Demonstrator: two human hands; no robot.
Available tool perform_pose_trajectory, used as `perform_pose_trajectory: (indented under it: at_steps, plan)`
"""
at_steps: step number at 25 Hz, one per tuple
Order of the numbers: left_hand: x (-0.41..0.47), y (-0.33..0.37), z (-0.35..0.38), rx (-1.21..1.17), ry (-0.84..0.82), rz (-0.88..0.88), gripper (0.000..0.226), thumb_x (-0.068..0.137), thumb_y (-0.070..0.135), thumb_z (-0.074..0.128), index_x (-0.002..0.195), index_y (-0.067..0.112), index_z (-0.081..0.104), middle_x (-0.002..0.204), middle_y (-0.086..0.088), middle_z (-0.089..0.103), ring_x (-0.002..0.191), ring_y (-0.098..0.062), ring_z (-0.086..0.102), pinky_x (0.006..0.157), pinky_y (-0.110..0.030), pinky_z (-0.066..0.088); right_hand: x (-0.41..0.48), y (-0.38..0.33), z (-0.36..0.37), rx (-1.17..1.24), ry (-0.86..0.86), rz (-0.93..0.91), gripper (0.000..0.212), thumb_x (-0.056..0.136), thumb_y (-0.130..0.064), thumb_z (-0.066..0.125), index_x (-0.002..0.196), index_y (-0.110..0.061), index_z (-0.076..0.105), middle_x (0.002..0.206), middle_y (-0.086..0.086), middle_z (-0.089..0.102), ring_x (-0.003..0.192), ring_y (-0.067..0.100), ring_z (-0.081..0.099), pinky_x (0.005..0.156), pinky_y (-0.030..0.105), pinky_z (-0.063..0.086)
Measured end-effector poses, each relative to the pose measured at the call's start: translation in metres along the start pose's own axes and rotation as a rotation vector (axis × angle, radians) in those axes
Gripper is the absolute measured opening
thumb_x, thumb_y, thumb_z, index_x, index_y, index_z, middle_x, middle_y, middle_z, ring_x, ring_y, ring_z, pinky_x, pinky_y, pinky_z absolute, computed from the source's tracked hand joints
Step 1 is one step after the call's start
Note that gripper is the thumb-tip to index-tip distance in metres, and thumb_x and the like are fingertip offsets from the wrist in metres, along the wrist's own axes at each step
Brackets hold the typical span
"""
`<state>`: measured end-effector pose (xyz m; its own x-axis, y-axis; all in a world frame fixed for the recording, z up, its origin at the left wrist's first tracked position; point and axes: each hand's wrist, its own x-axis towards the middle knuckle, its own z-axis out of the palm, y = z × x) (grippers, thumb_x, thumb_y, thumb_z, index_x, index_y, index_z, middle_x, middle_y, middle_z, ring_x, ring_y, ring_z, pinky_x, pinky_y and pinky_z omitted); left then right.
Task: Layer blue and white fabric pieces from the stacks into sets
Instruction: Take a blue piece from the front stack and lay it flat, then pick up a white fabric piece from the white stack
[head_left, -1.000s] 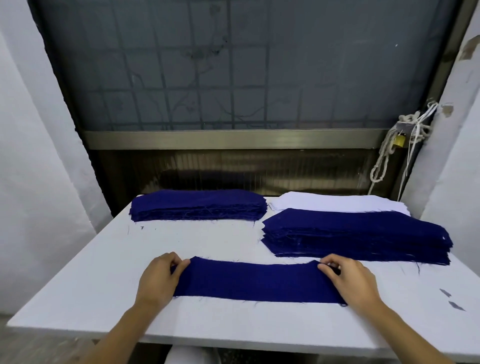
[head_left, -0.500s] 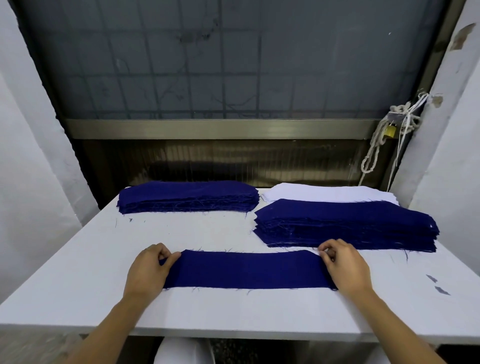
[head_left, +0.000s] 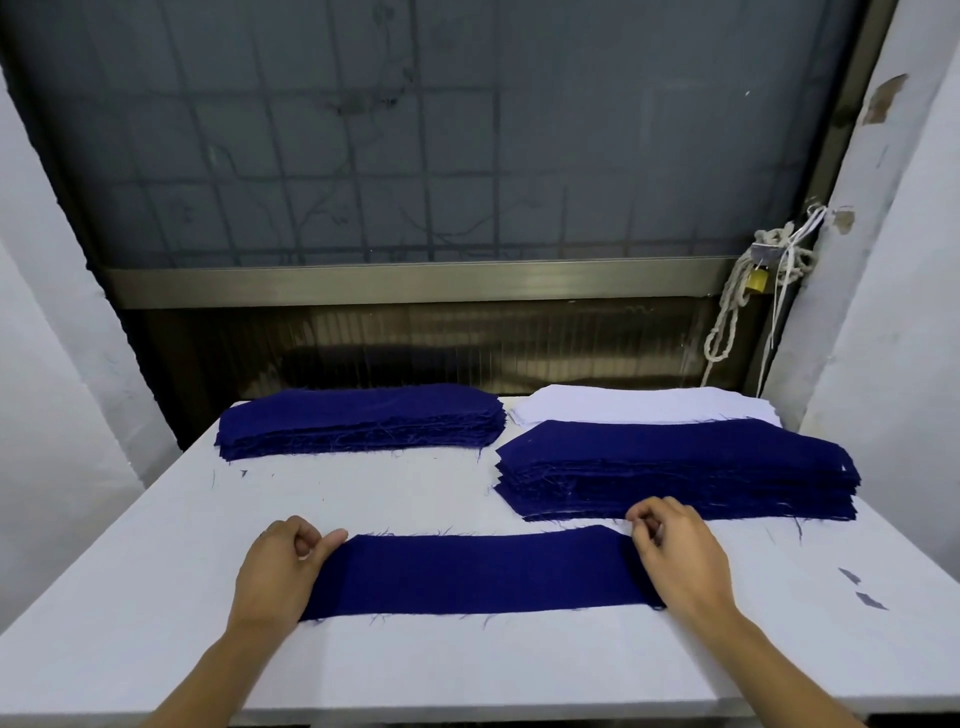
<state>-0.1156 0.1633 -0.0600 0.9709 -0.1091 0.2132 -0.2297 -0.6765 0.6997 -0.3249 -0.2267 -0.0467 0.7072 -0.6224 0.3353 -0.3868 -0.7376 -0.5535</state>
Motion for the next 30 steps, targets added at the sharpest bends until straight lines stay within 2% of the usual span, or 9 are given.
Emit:
perform_pose_trajectory:
  at_steps: [5, 8, 12, 18, 21, 24, 26, 28, 30]
  plan:
    - [0.030, 0.036, 0.000, 0.171, -0.006, 0.124, 0.030, 0.092, 0.057, 0.062, 0.093, 0.028, 0.059, 0.099, 0.007, 0.052, 0.098, -0.013, 0.049, 0.082, -0.030, 0.045, 0.030, -0.014, -0.016, 0.021, 0.146, -0.100, 0.013, 0.097, -0.027, 0.061, 0.085, -0.031, 0.064, 0.074, -0.020, 0.058, 0.075, 0.002, 0.052, 0.051, 0.019, 0.036]
    - [0.060, 0.082, 0.012, 0.098, -0.051, 0.217, 0.026, 0.092, 0.056, 0.062, 0.093, 0.030, 0.059, 0.097, 0.010, 0.053, 0.094, -0.009, 0.052, 0.078, -0.026, 0.044, 0.078, -0.028, -0.027, 0.011, 0.185, -0.115, 0.013, 0.100, -0.030, 0.058, 0.089, -0.028, 0.065, 0.075, -0.016, 0.058, 0.076, 0.007, 0.053, 0.054, 0.024, 0.045]
    - [0.100, 0.150, 0.048, 0.012, -0.147, 0.293, 0.022, 0.093, 0.052, 0.064, 0.087, 0.033, 0.058, 0.088, 0.010, 0.060, 0.081, -0.008, 0.059, 0.066, -0.019, 0.044, 0.149, -0.037, -0.024, -0.069, 0.055, -0.085, 0.014, 0.102, -0.034, 0.055, 0.101, -0.025, 0.066, 0.093, -0.007, 0.066, 0.090, 0.010, 0.057, 0.070, 0.029, 0.054]
    - [0.147, 0.230, 0.118, 0.019, -0.323, 0.305, 0.018, 0.096, 0.046, 0.065, 0.095, 0.028, 0.063, 0.085, 0.010, 0.067, 0.081, -0.005, 0.063, 0.074, -0.026, 0.055, 0.222, -0.024, 0.015, -0.165, -0.193, 0.013, 0.017, 0.099, -0.038, 0.062, 0.107, -0.025, 0.066, 0.108, -0.003, 0.067, 0.089, 0.011, 0.061, 0.080, 0.029, 0.054]
    - [0.163, 0.246, 0.156, 0.059, -0.399, 0.306, 0.016, 0.098, 0.041, 0.064, 0.100, 0.025, 0.065, 0.090, 0.008, 0.067, 0.084, -0.008, 0.064, 0.081, -0.031, 0.058, 0.244, -0.023, 0.036, -0.178, -0.221, 0.028, 0.019, 0.097, -0.042, 0.062, 0.108, -0.027, 0.065, 0.112, -0.003, 0.067, 0.092, 0.012, 0.062, 0.086, 0.029, 0.056]
    - [0.178, 0.252, 0.192, 0.114, -0.442, 0.304, 0.026, 0.100, 0.041, 0.060, 0.111, 0.018, 0.067, 0.104, 0.000, 0.069, 0.093, -0.016, 0.066, 0.089, -0.040, 0.058, 0.257, -0.017, 0.055, -0.201, -0.251, -0.010, 0.021, 0.097, -0.044, 0.062, 0.110, -0.028, 0.065, 0.114, -0.004, 0.065, 0.096, 0.011, 0.061, 0.086, 0.027, 0.054]
    - [0.185, 0.257, 0.213, 0.171, -0.461, 0.301, 0.032, 0.101, 0.040, 0.059, 0.120, 0.016, 0.066, 0.114, -0.003, 0.069, 0.102, -0.019, 0.065, 0.093, -0.041, 0.056, 0.262, -0.012, 0.064, -0.218, -0.263, -0.034, 0.020, 0.096, -0.044, 0.063, 0.108, -0.027, 0.066, 0.115, -0.004, 0.064, 0.099, 0.011, 0.059, 0.085, 0.026, 0.052]
    - [0.189, 0.261, 0.232, 0.188, -0.464, 0.275, 0.032, 0.100, 0.038, 0.062, 0.123, 0.017, 0.067, 0.115, -0.003, 0.069, 0.103, -0.020, 0.065, 0.093, -0.040, 0.057, 0.266, -0.008, 0.071, -0.230, -0.251, -0.043, 0.019, 0.096, -0.044, 0.064, 0.105, -0.028, 0.067, 0.117, -0.005, 0.062, 0.103, 0.012, 0.057, 0.087, 0.026, 0.051]
    - [0.192, 0.266, 0.243, 0.195, -0.443, 0.246, 0.027, 0.096, 0.036, 0.068, 0.117, 0.018, 0.070, 0.108, -0.001, 0.071, 0.096, -0.017, 0.066, 0.087, -0.036, 0.059, 0.268, -0.006, 0.076, -0.234, -0.245, -0.055, 0.019, 0.095, -0.045, 0.064, 0.104, -0.029, 0.067, 0.119, -0.005, 0.060, 0.108, 0.012, 0.054, 0.090, 0.027, 0.050]
